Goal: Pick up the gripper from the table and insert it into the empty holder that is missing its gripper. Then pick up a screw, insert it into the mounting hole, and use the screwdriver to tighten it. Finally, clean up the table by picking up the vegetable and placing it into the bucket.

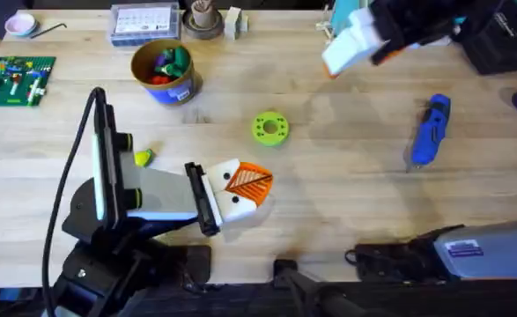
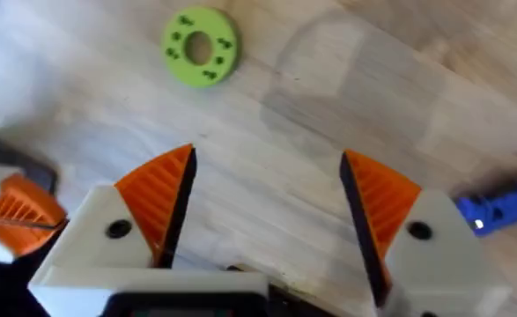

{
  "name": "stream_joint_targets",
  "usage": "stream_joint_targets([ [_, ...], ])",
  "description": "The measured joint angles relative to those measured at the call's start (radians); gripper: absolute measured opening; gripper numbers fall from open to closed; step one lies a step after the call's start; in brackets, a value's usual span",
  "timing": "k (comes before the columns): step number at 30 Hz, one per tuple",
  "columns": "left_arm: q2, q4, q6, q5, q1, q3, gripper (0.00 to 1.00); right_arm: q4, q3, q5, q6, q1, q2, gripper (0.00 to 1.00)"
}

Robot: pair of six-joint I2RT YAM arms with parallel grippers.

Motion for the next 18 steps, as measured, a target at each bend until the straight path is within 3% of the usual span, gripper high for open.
stream_joint_targets([
  [5,0.000,0.000,0.000,-0.054,0.000,0.000,0.004,-0.053,0.000,0.197,0.239,-0.147,0.000,0.994],
  [10,0.000,0.001,0.000,-0.082,0.000,0.000,0.004,-0.083,0.000,0.375,0.415,-0.213,0.000,0.994],
  [14,0.000,0.001,0.000,-0.087,0.000,0.000,0.004,-0.082,-0.015,0.410,0.468,-0.250,0.003,0.994],
  [18,0.000,0.001,0.000,-0.087,0.000,0.000,0.004,-0.017,-0.110,0.413,0.501,-0.317,0.005,0.994],
])
